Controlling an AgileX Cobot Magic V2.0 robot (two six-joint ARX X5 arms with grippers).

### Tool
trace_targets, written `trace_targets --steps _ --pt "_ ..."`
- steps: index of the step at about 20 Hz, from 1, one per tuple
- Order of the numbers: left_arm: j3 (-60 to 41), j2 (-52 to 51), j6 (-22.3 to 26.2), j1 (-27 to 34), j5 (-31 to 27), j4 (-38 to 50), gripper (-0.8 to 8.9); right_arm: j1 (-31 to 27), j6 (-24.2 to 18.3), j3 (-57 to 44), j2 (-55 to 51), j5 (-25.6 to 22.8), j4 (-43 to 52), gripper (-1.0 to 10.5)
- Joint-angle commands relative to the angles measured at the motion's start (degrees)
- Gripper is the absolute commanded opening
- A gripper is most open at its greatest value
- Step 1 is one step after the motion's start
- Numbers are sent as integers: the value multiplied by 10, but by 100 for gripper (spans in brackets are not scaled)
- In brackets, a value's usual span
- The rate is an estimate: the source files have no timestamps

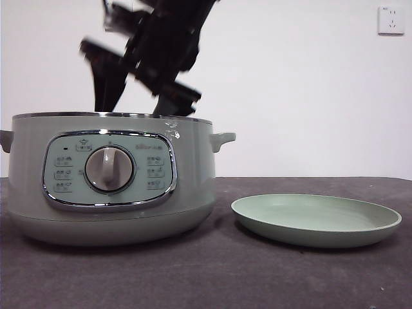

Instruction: Take the corn out from the steamer,put the corn on the plate,close the lid

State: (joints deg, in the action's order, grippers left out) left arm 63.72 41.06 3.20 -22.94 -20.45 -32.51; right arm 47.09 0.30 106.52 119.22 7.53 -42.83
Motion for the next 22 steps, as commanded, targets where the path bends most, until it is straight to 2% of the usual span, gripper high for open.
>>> trace_targets --steps 1,5,6,10,11,13,16,20,22 --pt "5 -8 11 0 -5 28 -9 10 -14 2 30 -5 12 378" --pt "5 -8 12 0 -5 28 -9 12 -14 2 61 -20 21 373" --pt "5 -8 12 0 -5 28 -9 11 -14 2 68 -21 21 330" --pt "5 -6 12 0 -5 23 -9 15 -10 2 75 -21 25 22" --pt "5 -6 11 0 -5 24 -9 17 -7 2 66 -21 24 -13" --pt "5 -5 11 0 -4 24 -9 17 -5 3 32 -23 2 -12" --pt "5 9 11 0 -2 25 -9 4 -4 3 -39 -84 -73 -12" --pt "5 49 11 0 30 30 -9 -49 -1 3 -121 -96 -226 -12" --pt "5 65 11 0 30 39 -9 -76 11 2 -138 -126 -289 -13"
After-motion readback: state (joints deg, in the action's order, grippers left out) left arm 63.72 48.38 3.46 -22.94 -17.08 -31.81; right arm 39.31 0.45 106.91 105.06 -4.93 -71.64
